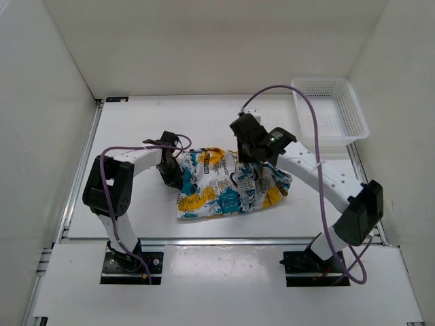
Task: Fold and stack the shorts
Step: Fold the shorts
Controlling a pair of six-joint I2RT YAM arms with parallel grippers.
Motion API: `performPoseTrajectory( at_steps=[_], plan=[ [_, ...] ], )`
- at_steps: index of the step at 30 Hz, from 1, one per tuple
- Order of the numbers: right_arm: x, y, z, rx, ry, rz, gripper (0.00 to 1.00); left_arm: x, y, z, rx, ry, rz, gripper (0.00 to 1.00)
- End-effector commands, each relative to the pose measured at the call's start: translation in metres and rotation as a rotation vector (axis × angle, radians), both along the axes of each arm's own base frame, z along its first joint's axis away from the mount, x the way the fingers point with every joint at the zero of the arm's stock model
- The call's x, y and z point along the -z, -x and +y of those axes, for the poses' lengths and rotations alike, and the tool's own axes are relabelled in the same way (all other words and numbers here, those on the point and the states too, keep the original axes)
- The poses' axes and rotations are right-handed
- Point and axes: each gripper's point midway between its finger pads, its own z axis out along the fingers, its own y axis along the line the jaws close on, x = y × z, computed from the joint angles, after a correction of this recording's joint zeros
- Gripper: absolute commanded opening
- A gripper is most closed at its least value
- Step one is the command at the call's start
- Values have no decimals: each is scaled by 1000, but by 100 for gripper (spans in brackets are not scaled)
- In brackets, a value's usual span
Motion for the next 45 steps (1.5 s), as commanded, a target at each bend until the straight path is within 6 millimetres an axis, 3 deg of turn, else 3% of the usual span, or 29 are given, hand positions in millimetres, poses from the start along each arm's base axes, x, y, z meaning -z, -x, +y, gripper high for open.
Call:
performPoseTrajectory(
  at_steps=[1,2,3,6,7,9,10,11,13,16,21,26,29,31,33,36,39,43,45],
  plan=[
    [25,1,-49,154,140,54,0,-9,-12,-7,-3,22,-43,11],
    [22,-6,-65,202,110,44,0,-12,-13,-7,-3,26,-54,11],
    [39,-1,-79,224,124,77,0,-12,-13,-7,9,25,-56,11],
    [46,-6,-118,300,100,79,0,-12,-13,-5,16,15,-61,11],
    [61,-1,-133,317,132,109,1,-8,-12,-4,16,11,-49,11],
    [76,-2,-160,391,140,144,29,-6,-11,-5,27,15,-39,11],
    [92,6,-177,420,152,199,40,-6,-11,-5,27,15,-39,11],
    [100,8,-182,426,148,216,58,-6,-11,-5,27,15,-39,11],
    [115,16,-194,449,126,248,78,-6,-11,-5,27,15,-39,11],
    [132,18,-209,494,11,303,87,-8,-12,-6,27,18,-48,11],
    [156,11,-206,496,-124,379,100,-8,-11,-5,36,16,-49,11],
    [175,-5,-207,537,-227,414,100,-8,-13,-7,38,25,-47,11],
    [190,-4,-202,548,-255,448,94,-11,-16,-9,38,28,-55,11],
    [194,-7,-208,595,-248,447,84,-11,-16,-9,38,28,-55,11],
    [198,-6,-211,625,-240,441,81,-11,-16,-9,38,28,-55,11],
    [199,-8,-211,633,-246,439,69,-10,-15,-4,36,23,-48,11],
    [200,-13,-211,633,-245,440,51,-16,-20,2,25,27,-67,11],
    [200,-13,-211,633,-245,440,18,-19,-19,9,14,25,-71,11],
    [197,-14,-210,629,-237,425,10,-19,-19,9,14,25,-71,11]
  ],
)
